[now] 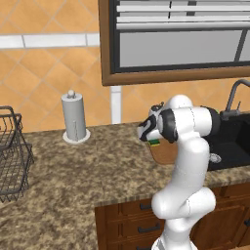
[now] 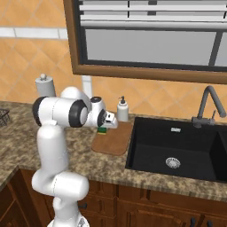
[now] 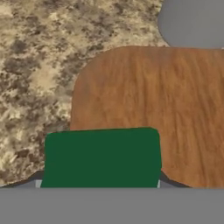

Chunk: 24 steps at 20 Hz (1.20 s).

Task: Pick up the sponge from the counter and clean the cutting board by briefly scrubbing or pressing down on the cutting board. Once finished, release the sponge.

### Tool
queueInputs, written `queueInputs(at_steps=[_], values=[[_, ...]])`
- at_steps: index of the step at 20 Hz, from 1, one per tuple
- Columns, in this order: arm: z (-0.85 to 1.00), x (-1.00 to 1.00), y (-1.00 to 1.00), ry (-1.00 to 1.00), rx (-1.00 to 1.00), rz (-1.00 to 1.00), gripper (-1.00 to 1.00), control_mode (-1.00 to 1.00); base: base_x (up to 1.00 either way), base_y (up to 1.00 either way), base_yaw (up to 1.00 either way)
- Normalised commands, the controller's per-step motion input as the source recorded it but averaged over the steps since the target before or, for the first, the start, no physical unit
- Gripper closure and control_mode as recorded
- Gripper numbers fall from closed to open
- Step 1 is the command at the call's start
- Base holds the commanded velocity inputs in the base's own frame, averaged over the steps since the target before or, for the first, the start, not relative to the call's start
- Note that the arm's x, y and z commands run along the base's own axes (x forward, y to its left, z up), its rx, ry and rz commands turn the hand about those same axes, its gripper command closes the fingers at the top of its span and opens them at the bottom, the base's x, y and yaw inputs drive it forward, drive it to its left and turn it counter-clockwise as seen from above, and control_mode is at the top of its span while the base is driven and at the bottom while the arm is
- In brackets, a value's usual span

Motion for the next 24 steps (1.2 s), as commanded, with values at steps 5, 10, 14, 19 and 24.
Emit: queueInputs(at_steps=[5, 10, 14, 19, 24], values=[[-0.35, 0.54, -0.17, 0.0, 0.0, -0.01, 1.0, -1.0, 0.0, 0.0, 0.0], [-0.36, 0.54, -0.2, -0.03, 0.0, -0.01, 1.0, -1.0, 0.0, 0.0, 0.0], [-0.47, 0.39, -0.18, -0.12, 0.0, 0.0, 1.0, -1.0, 0.0, 0.0, 0.0], [-0.57, -0.09, -0.43, -0.15, 0.01, -0.05, 1.0, -1.0, 0.0, 0.0, 0.0], [-0.43, -0.33, -0.52, -0.06, 0.02, -0.1, 1.0, -1.0, 0.0, 0.0, 0.0]])
